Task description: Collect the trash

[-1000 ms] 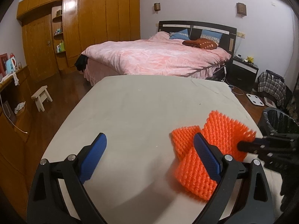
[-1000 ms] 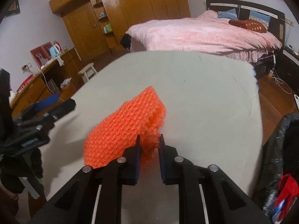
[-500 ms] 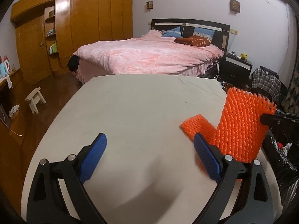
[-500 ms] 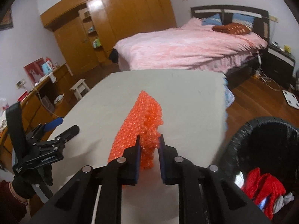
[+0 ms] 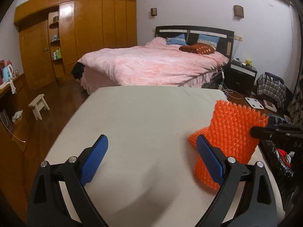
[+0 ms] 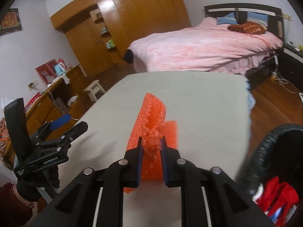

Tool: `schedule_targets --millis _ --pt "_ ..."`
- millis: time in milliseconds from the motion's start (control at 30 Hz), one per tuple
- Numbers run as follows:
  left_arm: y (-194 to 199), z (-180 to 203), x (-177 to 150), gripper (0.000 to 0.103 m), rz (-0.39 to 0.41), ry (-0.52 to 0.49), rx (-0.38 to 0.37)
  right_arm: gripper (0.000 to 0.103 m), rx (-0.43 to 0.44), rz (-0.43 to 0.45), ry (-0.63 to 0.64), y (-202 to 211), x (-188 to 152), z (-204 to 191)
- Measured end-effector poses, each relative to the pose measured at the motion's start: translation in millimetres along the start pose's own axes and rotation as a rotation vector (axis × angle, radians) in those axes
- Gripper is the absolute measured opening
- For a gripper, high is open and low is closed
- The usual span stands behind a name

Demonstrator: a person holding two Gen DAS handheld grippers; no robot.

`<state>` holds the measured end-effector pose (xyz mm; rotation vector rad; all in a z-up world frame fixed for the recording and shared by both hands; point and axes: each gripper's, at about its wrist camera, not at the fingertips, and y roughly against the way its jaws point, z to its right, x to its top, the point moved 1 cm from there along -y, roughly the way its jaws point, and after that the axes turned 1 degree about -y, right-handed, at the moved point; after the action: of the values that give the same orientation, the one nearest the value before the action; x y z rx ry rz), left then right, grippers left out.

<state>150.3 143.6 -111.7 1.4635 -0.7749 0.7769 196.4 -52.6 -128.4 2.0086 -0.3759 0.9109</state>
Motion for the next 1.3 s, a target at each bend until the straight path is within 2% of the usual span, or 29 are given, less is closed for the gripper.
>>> schedule_targets --millis 167,200,233,300,433,533,867,1300 --pt "6.8 -14.0 -1.6 0.092 -0.001 0.023 0.023 0.017 0.068 -0.028 0.007 -26.0 0.7 -20.4" --pt "6.7 -15.9 -1.9 0.092 -0.004 0.023 0.026 0.023 0.072 -0.035 0.017 -31.0 -0.3 -24.2" --pt "6.3 -17.2 -3.3 0.092 -0.008 0.024 0.029 0.038 0.050 -0.045 0.033 -38.8 -0.6 -26.5" --pt "3.3 -20.3 -6.0 0.092 -0.024 0.030 0.036 0.052 0.014 -0.064 0.061 -48.8 -3.0 -26.8" --pt "-2.3 -22.7 -10.4 0.092 -0.041 0.041 0.026 0.070 -0.069 -0.071 0.068 -52.7 -9.6 -13.4" --pt "-10.2 -15.5 -15.2 0.092 -0.060 0.023 0.008 0.077 -0.102 -0.063 0.035 -44.4 -11.4 4.0" --pt "-41.2 21.9 -27.4 0.092 -0.124 -0.018 -0.080 0.084 -0.189 -0.045 -0.053 -21.4 -14.1 48.2" --pt "-73.3 55.4 -34.7 0.092 -0.184 -0.034 -0.144 0.084 -0.214 -0.020 -0.057 -17.4 -8.4 54.1"
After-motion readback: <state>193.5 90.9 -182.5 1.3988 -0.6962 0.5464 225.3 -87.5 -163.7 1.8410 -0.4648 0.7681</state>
